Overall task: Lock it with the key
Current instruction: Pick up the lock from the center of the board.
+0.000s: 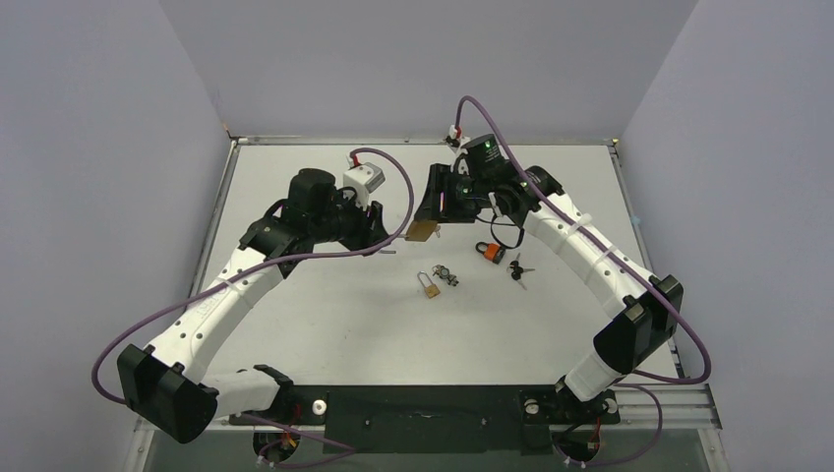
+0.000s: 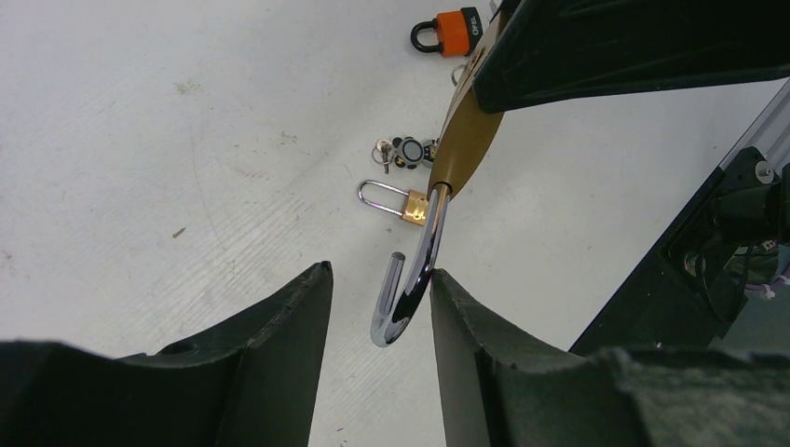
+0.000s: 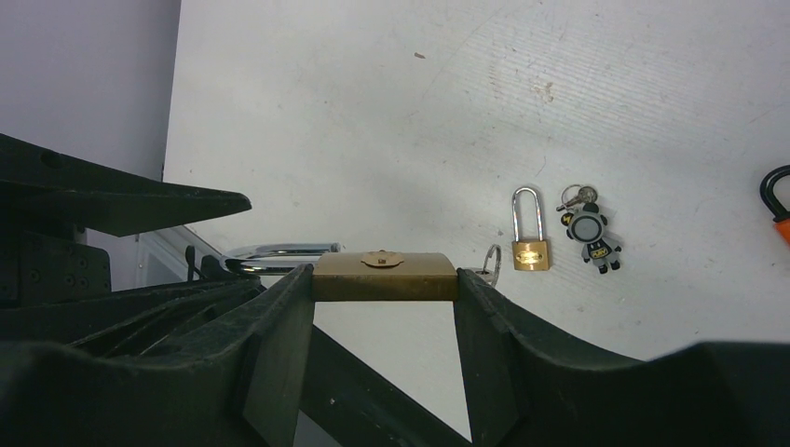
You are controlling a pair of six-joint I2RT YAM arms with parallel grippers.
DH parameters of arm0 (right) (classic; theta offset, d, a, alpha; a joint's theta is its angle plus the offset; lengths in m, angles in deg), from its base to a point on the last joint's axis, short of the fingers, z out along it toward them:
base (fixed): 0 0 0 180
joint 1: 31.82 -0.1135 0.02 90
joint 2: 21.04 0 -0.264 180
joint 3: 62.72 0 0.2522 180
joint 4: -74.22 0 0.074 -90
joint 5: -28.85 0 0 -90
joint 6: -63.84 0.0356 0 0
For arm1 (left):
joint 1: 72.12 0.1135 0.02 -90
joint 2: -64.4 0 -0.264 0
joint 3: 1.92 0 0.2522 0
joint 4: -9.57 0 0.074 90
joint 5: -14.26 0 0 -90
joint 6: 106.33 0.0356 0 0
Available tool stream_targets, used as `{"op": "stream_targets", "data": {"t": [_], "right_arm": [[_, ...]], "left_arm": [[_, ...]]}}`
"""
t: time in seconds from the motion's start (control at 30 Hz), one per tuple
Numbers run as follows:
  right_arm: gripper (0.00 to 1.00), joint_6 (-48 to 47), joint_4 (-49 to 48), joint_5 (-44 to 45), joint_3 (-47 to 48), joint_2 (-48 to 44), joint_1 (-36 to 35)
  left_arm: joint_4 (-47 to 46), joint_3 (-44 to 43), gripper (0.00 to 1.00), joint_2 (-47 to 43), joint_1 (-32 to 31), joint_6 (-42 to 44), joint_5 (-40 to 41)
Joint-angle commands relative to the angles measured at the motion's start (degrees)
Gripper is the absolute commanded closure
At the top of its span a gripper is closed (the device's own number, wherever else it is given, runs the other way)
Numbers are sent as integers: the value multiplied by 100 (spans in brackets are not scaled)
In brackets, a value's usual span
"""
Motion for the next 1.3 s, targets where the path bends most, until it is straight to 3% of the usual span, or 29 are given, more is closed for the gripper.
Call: {"op": "stream_targets", "data": {"t": [0.0, 0.47, 0.53, 0.57, 0.6, 0.77, 0.83, 1.0, 1.07, 1.27], "right_arm": [[100, 44, -416, -215, 456, -219, 43], [100, 61, -362, -167, 590, -201, 59], [100, 79, -363, -159, 588, -211, 60], [100, 91, -365, -162, 587, -220, 71], [100, 97, -361, -165, 591, -225, 74], [100, 45, -364, -89, 622, -303, 81], [91, -20, -367, 8, 624, -376, 92], [53, -239, -430, 276, 645, -651, 154], [43, -314, -560, 425, 567, -852, 180], [30, -507, -1395, 214, 114, -1607, 385]], "left_arm": [[-56, -221, 61, -10, -23, 60, 32], [-47, -266, 77, 40, -32, -3, -74], [-44, -270, 84, 46, -34, -26, -73], [-55, -277, 94, 47, -37, -37, -65], [-78, -275, 98, 49, -33, -73, -59], [-456, -308, 100, -60, -32, -440, 182], [-514, -436, 100, -63, -32, -560, 373], [-778, -733, 100, -201, -34, -690, 254], [-919, -858, 100, -279, -32, -743, 168], [-1077, -1333, 100, -308, -38, -876, -81]]}}
